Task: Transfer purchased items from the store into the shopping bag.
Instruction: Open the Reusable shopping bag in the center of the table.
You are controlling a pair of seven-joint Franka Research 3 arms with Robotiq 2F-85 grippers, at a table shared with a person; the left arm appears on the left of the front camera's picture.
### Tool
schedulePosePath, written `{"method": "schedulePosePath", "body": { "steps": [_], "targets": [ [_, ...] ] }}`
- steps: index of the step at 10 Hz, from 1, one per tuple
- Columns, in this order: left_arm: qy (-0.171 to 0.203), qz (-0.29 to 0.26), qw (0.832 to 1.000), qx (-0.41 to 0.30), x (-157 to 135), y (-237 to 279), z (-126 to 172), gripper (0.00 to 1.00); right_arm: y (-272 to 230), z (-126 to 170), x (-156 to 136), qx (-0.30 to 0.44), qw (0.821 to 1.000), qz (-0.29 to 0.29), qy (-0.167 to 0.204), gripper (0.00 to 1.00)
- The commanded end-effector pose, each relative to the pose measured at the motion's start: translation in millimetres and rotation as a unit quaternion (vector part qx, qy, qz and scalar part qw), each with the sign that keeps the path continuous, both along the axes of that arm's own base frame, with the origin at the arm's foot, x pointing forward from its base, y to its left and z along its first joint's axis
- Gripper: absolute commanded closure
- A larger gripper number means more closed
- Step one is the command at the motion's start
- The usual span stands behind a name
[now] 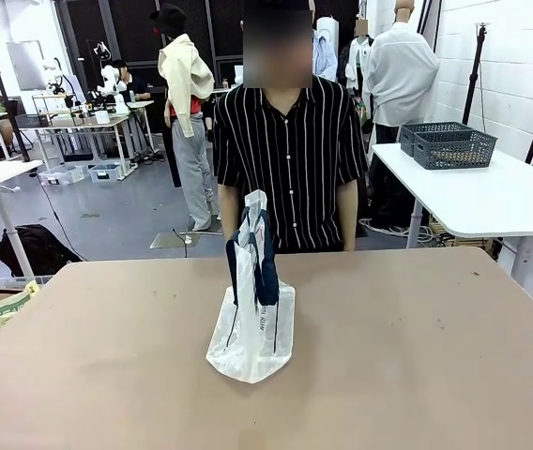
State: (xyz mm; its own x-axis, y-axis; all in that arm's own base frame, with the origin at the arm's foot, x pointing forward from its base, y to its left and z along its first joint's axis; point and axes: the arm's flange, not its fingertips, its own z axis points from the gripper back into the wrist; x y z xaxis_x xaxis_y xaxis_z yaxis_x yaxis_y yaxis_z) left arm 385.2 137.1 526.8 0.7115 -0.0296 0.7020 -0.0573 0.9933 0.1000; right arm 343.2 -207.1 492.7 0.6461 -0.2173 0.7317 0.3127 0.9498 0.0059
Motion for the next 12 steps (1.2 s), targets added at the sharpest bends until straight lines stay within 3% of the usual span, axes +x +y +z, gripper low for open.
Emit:
{"method": "schedulePosePath", "body": {
  "steps": [1,4,6,7,8,9,11,12],
  "targets": [
    [-0.033,-0.097,0.995,0.003,32.0,-25.8,18.2,0.0,50.0,14.8,10.5,0.02,0.998,0.065,-0.01,0.0],
    [-0.047,-0.24,0.969,0.019,100.7,-124.9,42.5,0.0,157.2,42.3,40.9,0.017,0.97,0.241,-0.027,0.0],
    [-0.041,-0.302,0.952,-0.017,139.7,-184.7,48.9,0.0,224.5,53.1,49.7,-0.008,0.943,0.333,-0.005,0.0],
    [-0.032,-0.313,0.949,-0.028,149.2,-208.9,45.5,0.0,244.9,50.0,52.5,-0.024,0.939,0.344,0.001,0.0],
    [-0.044,-0.267,0.963,0.014,107.9,-202.7,48.1,0.0,242.4,41.2,60.6,-0.053,0.948,0.315,0.007,0.0],
    [-0.044,-0.267,0.963,0.014,107.9,-202.7,48.1,0.0,255.0,53.4,40.2,-0.008,0.946,0.324,-0.009,0.0],
    [-0.042,-0.287,0.957,0.001,125.3,-222.9,44.7,0.0,255.0,53.4,40.2,-0.008,0.946,0.324,-0.009,0.0],
    [-0.044,-0.271,0.961,-0.034,113.0,-210.7,38.7,0.0,261.8,50.7,46.2,-0.019,0.944,0.33,-0.001,0.0]
  ]
}}
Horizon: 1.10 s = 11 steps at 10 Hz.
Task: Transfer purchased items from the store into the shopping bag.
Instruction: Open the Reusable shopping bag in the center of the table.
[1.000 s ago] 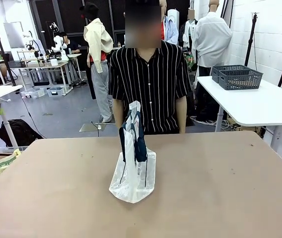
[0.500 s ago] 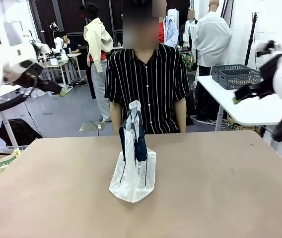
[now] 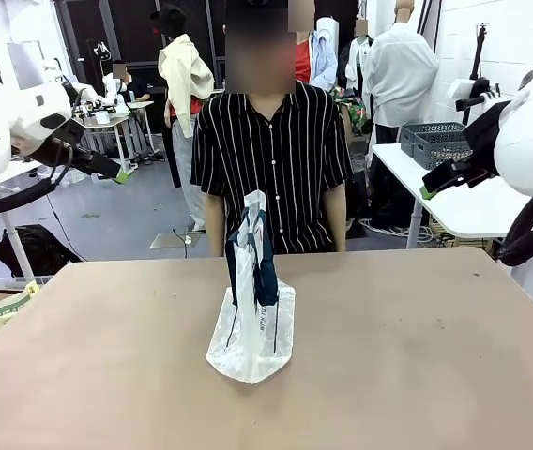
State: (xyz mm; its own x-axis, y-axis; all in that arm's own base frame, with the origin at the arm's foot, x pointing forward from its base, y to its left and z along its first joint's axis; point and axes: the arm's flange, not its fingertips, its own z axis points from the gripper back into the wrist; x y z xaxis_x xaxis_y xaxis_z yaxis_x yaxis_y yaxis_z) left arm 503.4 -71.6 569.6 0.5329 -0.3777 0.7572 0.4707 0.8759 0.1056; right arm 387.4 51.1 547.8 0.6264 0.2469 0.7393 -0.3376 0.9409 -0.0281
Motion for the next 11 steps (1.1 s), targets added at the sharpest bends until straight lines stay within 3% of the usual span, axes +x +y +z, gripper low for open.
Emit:
{"method": "schedulePosePath", "body": {
  "steps": [1,2,3,6,8,9,10,11],
  "targets": [
    [-0.007,-0.013,0.997,-0.074,6.0,-20.0,-2.2,0.0,25.3,8.2,4.0,0.009,1.0,0.027,0.002,0.0],
    [-0.008,-0.043,0.994,-0.102,28.7,-49.4,0.0,0.0,55.9,20.4,12.2,0.028,0.999,0.043,0.004,0.0],
    [0.003,-0.064,0.988,-0.138,54.5,-80.9,1.7,0.0,82.1,29.1,24.7,0.073,0.995,0.061,0.036,0.0],
    [0.066,-0.115,0.984,-0.121,107.1,-172.9,-13.5,0.0,168.2,21.3,45.5,0.112,0.984,0.092,0.107,0.0],
    [0.117,-0.097,0.983,-0.099,118.5,-187.4,-34.9,0.0,191.4,3.8,57.6,0.085,0.981,0.086,0.15,0.0],
    [0.071,-0.113,0.983,-0.13,78.6,-202.4,-19.7,0.0,188.1,13.0,35.9,0.107,0.984,0.097,0.105,0.0],
    [0.071,-0.113,0.983,-0.13,78.6,-202.4,-19.7,0.0,188.1,13.0,35.9,0.107,0.984,0.097,0.105,0.0],
    [0.099,-0.108,0.982,-0.116,104.6,-200.8,-46.7,0.0,201.7,-1.7,48.1,0.094,0.983,0.096,0.129,0.0]
  ]
}}
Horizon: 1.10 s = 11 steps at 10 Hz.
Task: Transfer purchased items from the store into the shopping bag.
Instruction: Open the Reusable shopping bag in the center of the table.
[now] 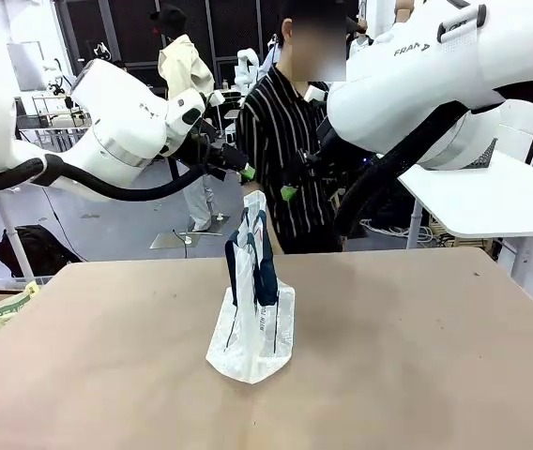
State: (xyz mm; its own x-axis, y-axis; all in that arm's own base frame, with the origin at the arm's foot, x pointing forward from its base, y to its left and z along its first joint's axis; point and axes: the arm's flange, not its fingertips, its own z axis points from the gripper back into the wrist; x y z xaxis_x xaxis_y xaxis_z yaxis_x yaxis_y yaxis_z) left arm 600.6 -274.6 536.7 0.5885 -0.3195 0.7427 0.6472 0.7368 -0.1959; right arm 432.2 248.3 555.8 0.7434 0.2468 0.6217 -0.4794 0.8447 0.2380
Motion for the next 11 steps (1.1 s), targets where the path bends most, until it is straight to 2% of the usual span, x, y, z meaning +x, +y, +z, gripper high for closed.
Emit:
{"method": "schedulePosePath", "body": {
  "steps": [1,2,3,4,7,11],
  "targets": [
    [0.013,-0.022,1.0,-0.012,10.9,-9.0,-19.6,0.0,21.3,-14.4,14.0,-0.013,0.999,0.014,0.027,0.0],
    [0.026,-0.009,1.0,-0.006,21.1,-12.7,-26.9,0.0,41.1,-21.0,23.0,-0.025,0.998,0.017,0.049,0.0],
    [0.051,-0.01,0.999,-0.001,19.2,-15.8,-33.4,0.0,52.9,-25.5,19.5,-0.023,0.998,0.011,0.064,0.0],
    [0.058,-0.013,0.998,-0.002,26.3,-21.5,-39.3,0.0,51.2,-24.4,24.8,-0.028,0.997,0.01,0.065,0.0],
    [0.072,-0.025,0.997,0.013,32.0,-21.6,-43.0,0.0,66.6,-41.6,42.1,-0.018,0.996,0.0,0.093,0.0],
    [0.084,-0.008,0.996,0.037,34.2,-23.5,-45.9,0.0,77.7,-51.4,54.7,-0.009,0.993,0.012,0.115,0.0]
  ]
}}
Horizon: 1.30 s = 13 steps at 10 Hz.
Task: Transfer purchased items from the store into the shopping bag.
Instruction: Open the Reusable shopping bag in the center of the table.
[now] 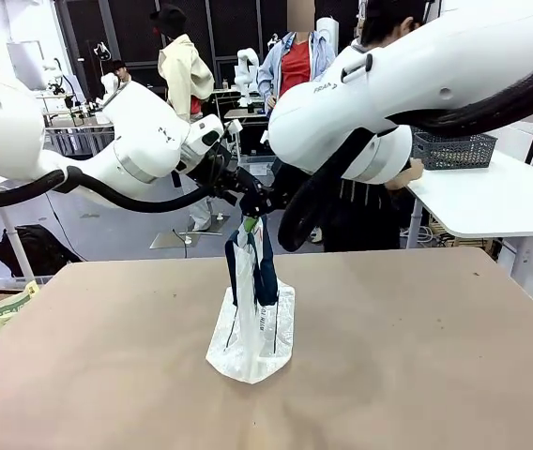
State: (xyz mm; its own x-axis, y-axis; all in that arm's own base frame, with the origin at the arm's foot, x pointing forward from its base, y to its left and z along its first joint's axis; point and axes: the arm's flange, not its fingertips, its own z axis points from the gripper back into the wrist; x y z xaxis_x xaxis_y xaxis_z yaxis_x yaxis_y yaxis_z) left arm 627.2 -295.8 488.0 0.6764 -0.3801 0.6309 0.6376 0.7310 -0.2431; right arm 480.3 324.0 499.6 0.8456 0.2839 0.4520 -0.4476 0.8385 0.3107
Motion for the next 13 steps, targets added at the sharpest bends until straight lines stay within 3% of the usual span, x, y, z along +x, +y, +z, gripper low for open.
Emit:
{"method": "schedulePosePath", "body": {
  "steps": [1,4,7,10,13],
  "targets": [
    [0.017,0.008,1.0,0.011,7.1,-0.1,1.5,0.0,6.4,2.5,6.8,0.003,1.0,-0.001,0.015,0.0],
    [0.03,0.015,0.999,0.023,7.9,-2.4,-3.4,0.0,10.9,-9.1,7.6,-0.014,0.999,0.004,0.037,0.0],
    [0.022,0.012,1.0,0.013,5.9,-2.3,-2.8,0.25,15.4,-15.4,4.4,-0.005,0.999,0.008,0.042,0.0],
    [-0.003,0.01,1.0,0.004,1.9,-1.7,3.2,0.25,15.0,0.8,-8.4,-0.012,1.0,0.0,0.014,0.0],
    [-0.012,0.016,1.0,0.006,-0.8,0.1,7.6,0.25,17.8,4.3,-12.0,-0.016,1.0,0.003,0.014,0.0]
  ]
}}
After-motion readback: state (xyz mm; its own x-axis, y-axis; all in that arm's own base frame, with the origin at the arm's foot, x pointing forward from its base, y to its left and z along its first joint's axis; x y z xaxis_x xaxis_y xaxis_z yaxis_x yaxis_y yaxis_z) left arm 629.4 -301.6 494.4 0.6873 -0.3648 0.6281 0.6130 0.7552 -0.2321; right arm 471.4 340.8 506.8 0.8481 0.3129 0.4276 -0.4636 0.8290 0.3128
